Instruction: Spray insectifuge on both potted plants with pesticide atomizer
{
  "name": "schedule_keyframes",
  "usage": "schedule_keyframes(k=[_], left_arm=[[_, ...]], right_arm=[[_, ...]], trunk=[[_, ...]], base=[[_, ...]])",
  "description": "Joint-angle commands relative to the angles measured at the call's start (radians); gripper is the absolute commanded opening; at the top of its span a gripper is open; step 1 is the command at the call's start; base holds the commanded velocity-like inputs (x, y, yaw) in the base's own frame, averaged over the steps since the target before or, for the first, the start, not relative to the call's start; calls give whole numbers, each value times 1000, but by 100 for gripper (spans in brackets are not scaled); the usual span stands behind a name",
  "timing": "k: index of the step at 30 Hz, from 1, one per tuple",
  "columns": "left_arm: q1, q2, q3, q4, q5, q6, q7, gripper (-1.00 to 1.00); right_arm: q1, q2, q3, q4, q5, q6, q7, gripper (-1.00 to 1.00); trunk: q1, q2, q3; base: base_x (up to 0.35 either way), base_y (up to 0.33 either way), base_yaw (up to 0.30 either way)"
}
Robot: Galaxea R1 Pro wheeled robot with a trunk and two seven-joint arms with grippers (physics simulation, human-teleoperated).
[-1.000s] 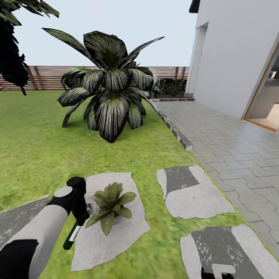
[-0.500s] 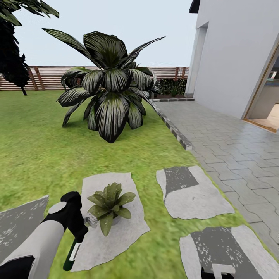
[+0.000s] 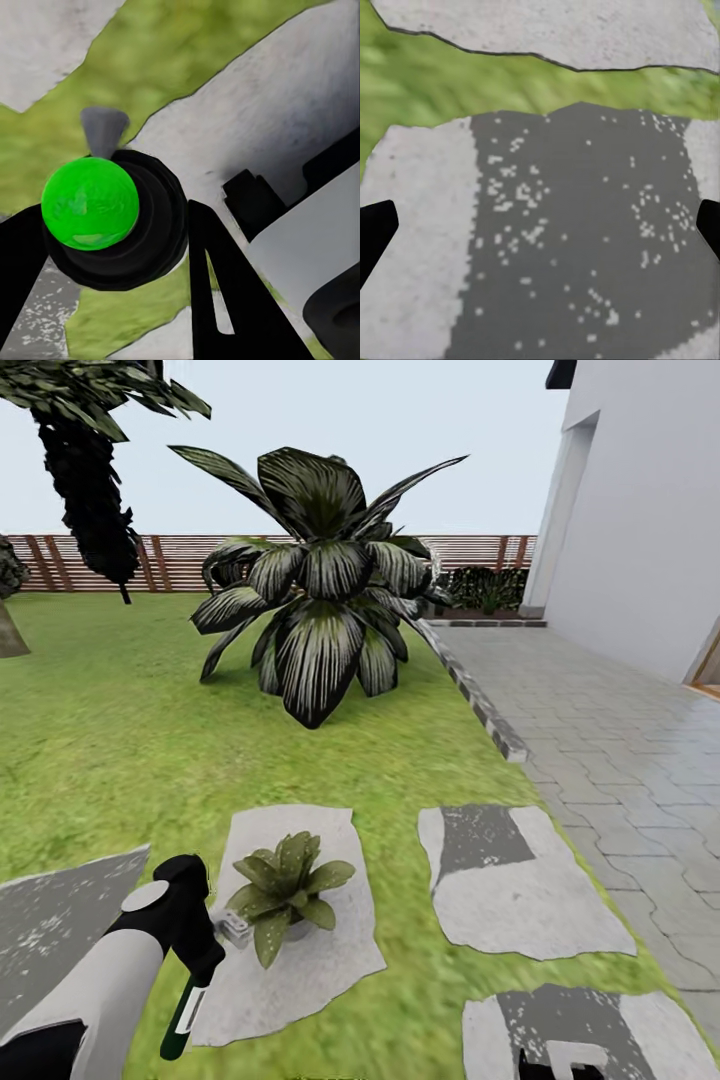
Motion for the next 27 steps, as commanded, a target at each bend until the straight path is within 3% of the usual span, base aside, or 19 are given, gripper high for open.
schedule_keyframes(k=[1,8,16,27], left_arm=[[-1,3,8,-1,-10,11,-9,-100],[-1,3,38,-11,-10,11,-8,-100],[-1,0,42,-15,-10,11,-8,-100],[-1,-8,45,-17,-10,11,-8,-100]], right_arm=[[0,0,-8,1,11,-2,-3,100],[-1,2,-8,1,10,-2,-3,100],[0,2,-8,1,10,-2,-3,100],[0,2,-8,1,10,-2,-3,100]], trunk=[[0,0,-1],[0,0,-1],[0,0,-1],[0,0,-1]], base=[[-147,-231,276],[-133,-209,99],[213,-196,20],[183,-231,253]])
